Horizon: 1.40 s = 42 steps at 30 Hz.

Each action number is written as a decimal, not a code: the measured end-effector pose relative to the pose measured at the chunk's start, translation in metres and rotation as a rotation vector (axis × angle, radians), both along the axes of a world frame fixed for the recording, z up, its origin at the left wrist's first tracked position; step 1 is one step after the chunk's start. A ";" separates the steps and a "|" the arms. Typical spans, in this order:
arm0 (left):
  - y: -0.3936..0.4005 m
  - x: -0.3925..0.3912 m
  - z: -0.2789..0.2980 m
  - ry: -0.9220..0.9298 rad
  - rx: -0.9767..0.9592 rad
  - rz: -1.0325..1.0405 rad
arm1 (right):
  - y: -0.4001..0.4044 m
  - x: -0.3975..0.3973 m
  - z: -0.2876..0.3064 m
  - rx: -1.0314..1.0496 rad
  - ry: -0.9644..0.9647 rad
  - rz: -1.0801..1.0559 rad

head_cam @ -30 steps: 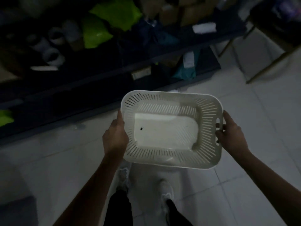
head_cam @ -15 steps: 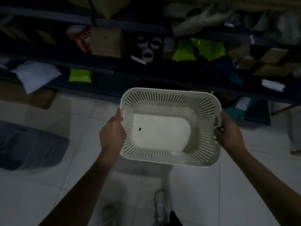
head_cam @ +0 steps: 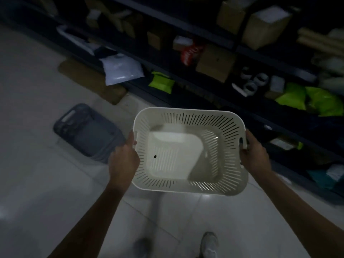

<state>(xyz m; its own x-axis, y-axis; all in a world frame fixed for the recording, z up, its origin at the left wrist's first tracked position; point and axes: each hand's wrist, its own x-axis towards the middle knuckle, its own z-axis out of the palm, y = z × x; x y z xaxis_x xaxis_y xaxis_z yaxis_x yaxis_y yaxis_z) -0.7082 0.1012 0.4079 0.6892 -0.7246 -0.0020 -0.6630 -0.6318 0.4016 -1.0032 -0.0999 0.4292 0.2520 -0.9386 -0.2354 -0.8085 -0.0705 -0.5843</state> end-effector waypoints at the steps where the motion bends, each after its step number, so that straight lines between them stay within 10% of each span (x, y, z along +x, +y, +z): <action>1: 0.016 0.024 0.004 0.007 0.005 0.016 | 0.008 0.027 0.001 0.011 0.003 0.020; 24: 0.137 0.477 0.024 -0.057 0.149 0.148 | 0.094 0.500 -0.015 0.189 -0.072 0.073; 42: 0.074 0.680 0.011 -0.037 0.152 -0.353 | 0.171 0.624 0.000 0.102 -0.064 -0.326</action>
<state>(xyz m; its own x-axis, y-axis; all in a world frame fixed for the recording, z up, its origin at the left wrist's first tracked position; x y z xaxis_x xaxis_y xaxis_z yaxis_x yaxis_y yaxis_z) -0.0284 0.1753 0.4194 0.3989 -0.9107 -0.1074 -0.8628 -0.4123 0.2926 -0.3789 0.0707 0.4292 -0.0396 -0.9447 -0.3257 -0.7405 0.2465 -0.6252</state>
